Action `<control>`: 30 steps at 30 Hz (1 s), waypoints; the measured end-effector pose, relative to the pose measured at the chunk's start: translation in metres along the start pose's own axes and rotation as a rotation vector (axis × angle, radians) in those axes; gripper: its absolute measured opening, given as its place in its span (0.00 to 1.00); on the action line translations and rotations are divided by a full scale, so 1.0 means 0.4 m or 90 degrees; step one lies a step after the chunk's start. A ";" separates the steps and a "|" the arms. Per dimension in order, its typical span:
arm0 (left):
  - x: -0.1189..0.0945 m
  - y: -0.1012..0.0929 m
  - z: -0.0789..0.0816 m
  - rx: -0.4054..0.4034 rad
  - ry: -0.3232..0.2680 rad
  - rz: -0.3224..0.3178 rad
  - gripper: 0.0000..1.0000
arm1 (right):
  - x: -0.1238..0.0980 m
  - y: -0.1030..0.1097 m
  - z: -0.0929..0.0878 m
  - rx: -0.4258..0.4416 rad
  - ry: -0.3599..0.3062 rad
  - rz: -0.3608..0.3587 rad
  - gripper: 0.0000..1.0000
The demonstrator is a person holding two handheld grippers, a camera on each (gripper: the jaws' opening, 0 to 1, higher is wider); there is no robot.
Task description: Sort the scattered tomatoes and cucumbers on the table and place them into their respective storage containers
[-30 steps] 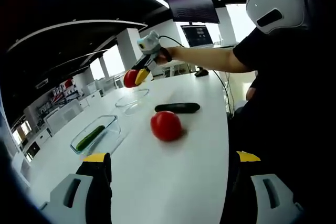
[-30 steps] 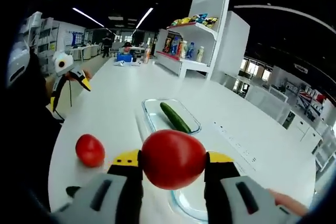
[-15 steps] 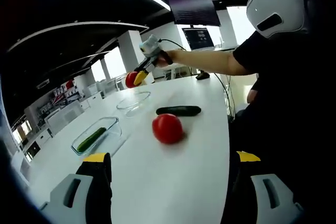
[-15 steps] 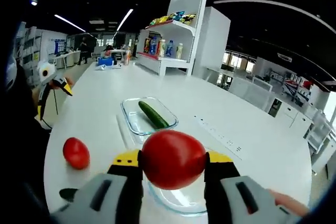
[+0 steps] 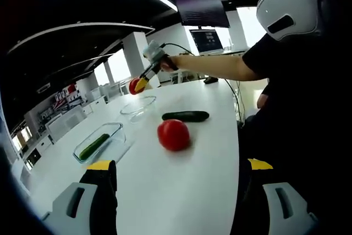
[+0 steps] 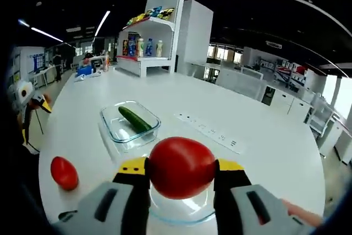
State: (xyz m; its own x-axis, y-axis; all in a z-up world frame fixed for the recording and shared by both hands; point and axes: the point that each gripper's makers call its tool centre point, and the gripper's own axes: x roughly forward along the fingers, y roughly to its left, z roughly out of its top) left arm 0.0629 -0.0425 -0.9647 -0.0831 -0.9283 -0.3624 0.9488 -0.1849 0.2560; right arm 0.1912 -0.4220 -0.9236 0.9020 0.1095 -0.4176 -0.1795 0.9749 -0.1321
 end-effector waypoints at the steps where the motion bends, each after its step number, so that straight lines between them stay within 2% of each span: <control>1: 0.000 -0.001 0.000 0.000 0.000 -0.001 0.95 | 0.002 -0.001 -0.001 0.004 0.001 -0.001 0.43; 3: -0.001 0.000 -0.001 0.000 -0.001 0.000 0.95 | 0.006 -0.001 -0.009 0.016 0.005 -0.009 0.43; 8: -0.003 0.005 -0.008 0.001 0.007 0.007 0.95 | 0.022 -0.018 -0.027 0.033 0.027 -0.065 0.43; 13: -0.004 0.003 -0.009 0.009 0.012 0.005 0.95 | 0.031 -0.005 -0.029 0.062 0.026 -0.083 0.43; 20: -0.009 0.002 -0.007 0.004 0.011 0.006 0.95 | 0.059 -0.032 -0.042 0.126 0.028 -0.122 0.43; 26: -0.010 0.011 -0.017 -0.001 0.019 0.013 0.95 | 0.082 -0.051 -0.070 0.138 0.037 -0.165 0.42; 30: -0.011 0.010 -0.021 -0.005 0.020 0.010 0.95 | 0.104 -0.056 -0.090 0.155 0.042 -0.170 0.42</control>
State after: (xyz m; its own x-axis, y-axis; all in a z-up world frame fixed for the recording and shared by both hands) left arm 0.0694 -0.0366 -0.9695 -0.0578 -0.9205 -0.3865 0.9525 -0.1668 0.2547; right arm 0.2187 -0.4462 -0.9702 0.8761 -0.1600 -0.4549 0.1645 0.9859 -0.0300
